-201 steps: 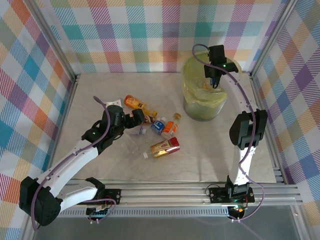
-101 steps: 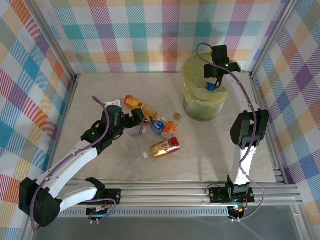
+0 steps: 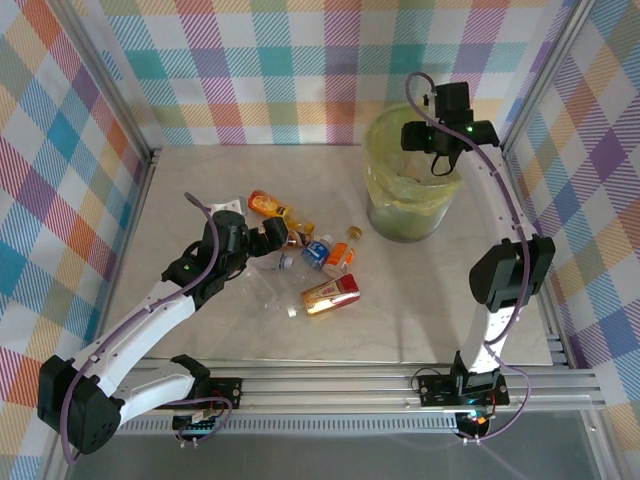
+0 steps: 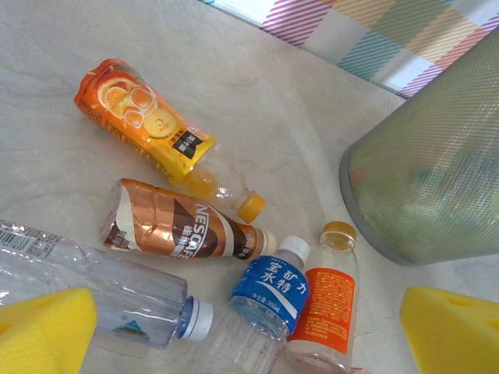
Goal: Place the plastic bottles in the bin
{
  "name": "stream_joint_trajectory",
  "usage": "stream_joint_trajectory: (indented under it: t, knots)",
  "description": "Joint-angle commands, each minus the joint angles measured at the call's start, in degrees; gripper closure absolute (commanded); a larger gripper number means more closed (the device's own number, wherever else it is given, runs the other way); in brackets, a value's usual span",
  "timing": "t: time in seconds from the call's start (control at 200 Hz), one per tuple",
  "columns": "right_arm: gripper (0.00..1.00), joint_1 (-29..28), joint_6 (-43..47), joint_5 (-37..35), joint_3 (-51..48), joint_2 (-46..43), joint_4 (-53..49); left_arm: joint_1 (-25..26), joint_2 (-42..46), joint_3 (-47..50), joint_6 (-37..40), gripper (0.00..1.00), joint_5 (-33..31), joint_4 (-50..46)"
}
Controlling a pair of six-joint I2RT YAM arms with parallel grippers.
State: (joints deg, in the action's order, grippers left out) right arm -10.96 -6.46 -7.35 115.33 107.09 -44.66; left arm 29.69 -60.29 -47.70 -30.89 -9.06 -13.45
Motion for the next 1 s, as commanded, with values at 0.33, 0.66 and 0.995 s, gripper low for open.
stream_joint_trajectory:
  t: [0.33, 0.66, 0.995]
  knots:
    - [0.44, -2.21, -7.77, 16.19, -9.43, -3.46, 0.56, -0.69, 0.49, 0.15, -0.63, 0.00, -0.51, -0.35]
    - [0.51, -2.51, -7.75, 24.58, -5.93, 0.74, -3.43, -0.69, -0.68, -0.32, -0.47, 0.00, -0.40, -0.82]
    - [0.53, -2.66, -10.82, 33.46, -4.81, 0.86, -2.98, -0.70, -1.65, -0.92, -1.00, 0.00, -1.08, -2.00]
